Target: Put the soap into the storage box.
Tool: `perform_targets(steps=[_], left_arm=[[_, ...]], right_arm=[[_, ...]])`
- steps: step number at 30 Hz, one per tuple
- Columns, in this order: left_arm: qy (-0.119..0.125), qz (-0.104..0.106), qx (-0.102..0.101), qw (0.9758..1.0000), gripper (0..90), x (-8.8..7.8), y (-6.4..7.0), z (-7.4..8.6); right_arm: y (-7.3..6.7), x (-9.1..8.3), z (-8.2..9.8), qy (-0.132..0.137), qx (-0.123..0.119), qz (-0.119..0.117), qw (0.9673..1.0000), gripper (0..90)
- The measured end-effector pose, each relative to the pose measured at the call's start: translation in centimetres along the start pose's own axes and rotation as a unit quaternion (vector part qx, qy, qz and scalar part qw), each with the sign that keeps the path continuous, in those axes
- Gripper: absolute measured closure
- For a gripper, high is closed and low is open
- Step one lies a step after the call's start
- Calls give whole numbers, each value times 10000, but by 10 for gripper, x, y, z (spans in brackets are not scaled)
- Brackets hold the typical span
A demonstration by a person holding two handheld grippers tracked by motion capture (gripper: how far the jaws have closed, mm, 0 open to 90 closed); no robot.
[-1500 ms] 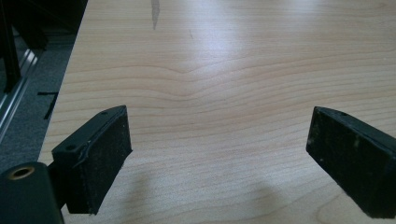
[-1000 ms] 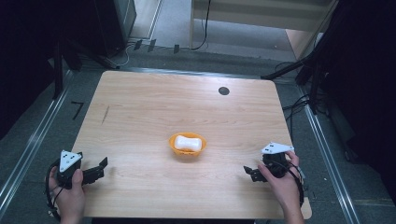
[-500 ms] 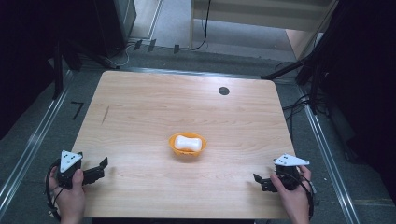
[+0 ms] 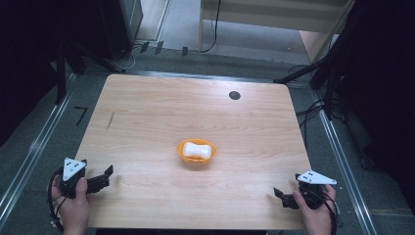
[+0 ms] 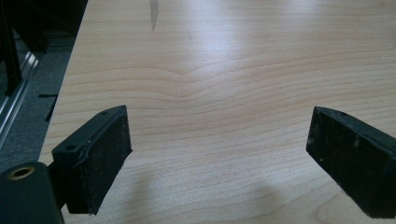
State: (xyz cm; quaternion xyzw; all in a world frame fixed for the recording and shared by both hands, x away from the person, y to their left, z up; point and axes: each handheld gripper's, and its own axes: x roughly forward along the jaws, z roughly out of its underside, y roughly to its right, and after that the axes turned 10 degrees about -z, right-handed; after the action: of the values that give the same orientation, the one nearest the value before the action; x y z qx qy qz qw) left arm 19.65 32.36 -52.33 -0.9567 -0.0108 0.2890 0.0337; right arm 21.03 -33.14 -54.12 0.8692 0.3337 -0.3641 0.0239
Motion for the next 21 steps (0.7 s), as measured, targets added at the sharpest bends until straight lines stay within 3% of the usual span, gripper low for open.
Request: perform_targets(steps=[12, 18, 21], left_arm=[[20, 2, 61, 10000, 69, 0, 0, 0], [23, 52, 26, 10000, 69, 0, -1, 0], [5, 90, -54, 9999, 69, 0, -2, 0]], right_arm=[[10, -16, 18, 298, 159, 77, 9994, 0], [19, -20, 28, 547, 333, 43, 9979, 0], [22, -24, 29, 818, 419, 44, 9958, 0]])
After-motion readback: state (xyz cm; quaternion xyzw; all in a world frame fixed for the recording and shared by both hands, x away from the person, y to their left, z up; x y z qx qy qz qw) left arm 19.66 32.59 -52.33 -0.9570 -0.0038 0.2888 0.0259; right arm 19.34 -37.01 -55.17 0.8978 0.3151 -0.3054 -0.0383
